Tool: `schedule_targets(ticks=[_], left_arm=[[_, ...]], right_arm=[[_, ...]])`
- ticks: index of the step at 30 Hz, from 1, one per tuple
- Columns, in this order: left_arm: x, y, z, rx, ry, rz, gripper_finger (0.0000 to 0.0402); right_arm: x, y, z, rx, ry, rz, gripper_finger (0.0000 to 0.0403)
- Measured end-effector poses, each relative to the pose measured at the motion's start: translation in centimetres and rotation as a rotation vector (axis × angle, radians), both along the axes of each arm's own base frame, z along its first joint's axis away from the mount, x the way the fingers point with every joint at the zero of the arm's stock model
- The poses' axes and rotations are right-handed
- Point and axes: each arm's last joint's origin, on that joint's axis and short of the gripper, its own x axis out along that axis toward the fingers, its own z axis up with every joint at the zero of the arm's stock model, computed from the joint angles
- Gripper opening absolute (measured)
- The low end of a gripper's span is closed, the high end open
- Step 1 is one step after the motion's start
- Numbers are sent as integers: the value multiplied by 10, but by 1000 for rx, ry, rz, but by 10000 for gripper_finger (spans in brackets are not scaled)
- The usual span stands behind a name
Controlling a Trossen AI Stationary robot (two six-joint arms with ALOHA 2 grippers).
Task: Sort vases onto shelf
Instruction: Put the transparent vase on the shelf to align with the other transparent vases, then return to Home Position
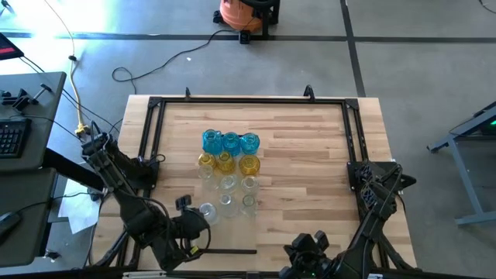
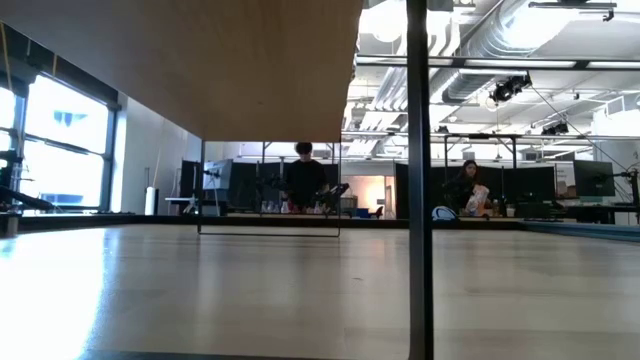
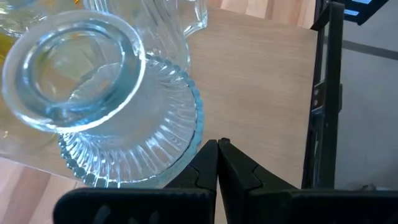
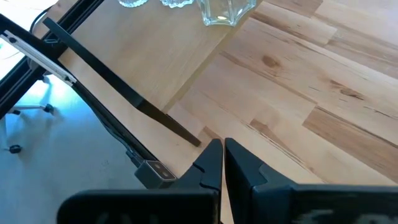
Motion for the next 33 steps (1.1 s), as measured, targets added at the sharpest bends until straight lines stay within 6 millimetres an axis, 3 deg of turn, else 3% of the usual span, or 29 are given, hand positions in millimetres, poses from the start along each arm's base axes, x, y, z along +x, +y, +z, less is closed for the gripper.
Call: schedule_targets(ticks=[18,33], left_arm=[[6,14,-2,51,43,50,0],[7,15,-1,63,34,41,0]], right_arm=[[1,1,0,8,-6,0,0],[1,1,0,4,-4,7,0]])
